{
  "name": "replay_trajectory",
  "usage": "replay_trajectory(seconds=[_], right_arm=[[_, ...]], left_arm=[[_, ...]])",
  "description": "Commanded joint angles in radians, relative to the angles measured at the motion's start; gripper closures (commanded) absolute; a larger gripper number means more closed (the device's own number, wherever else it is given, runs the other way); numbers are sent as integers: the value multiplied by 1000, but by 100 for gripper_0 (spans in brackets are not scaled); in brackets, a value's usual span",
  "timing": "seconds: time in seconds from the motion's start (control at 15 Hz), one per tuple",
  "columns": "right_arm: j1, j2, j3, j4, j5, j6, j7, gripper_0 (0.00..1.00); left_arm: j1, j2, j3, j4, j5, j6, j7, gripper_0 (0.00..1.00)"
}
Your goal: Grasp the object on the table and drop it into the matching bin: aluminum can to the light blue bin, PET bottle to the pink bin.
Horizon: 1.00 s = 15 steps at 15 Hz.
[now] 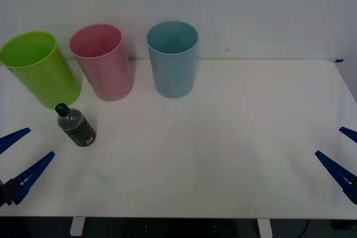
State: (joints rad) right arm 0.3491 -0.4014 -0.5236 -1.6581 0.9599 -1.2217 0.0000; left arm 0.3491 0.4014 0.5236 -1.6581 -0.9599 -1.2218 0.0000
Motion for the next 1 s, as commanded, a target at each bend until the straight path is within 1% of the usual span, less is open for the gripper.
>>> replay_trajectory(seconds=[0.07, 0.13, 0.33, 0.47, 0.67, 1.0], right_arm=[[0, 0, 0, 0, 0, 0, 0, 0], [0, 0, 0, 0, 0, 0, 0, 0], [0, 0, 0, 0, 0, 0, 0, 0], [0, 0, 0, 0, 0, 0, 0, 0], [0, 0, 0, 0, 0, 0, 0, 0], [0, 0, 0, 0, 0, 0, 0, 0]], left_arm=[[0, 0, 0, 0, 0, 0, 0, 0], [-18, -21, -4, 4, 3, 5, 3, 0], [-24, 5, -19, -9, 29, 15, 28, 0], [-21, 25, -17, -9, 26, 27, 41, 0], [-9, 37, -10, 1, -40, 45, 43, 0], [21, 37, -13, 27, -54, 90, 26, 0]])
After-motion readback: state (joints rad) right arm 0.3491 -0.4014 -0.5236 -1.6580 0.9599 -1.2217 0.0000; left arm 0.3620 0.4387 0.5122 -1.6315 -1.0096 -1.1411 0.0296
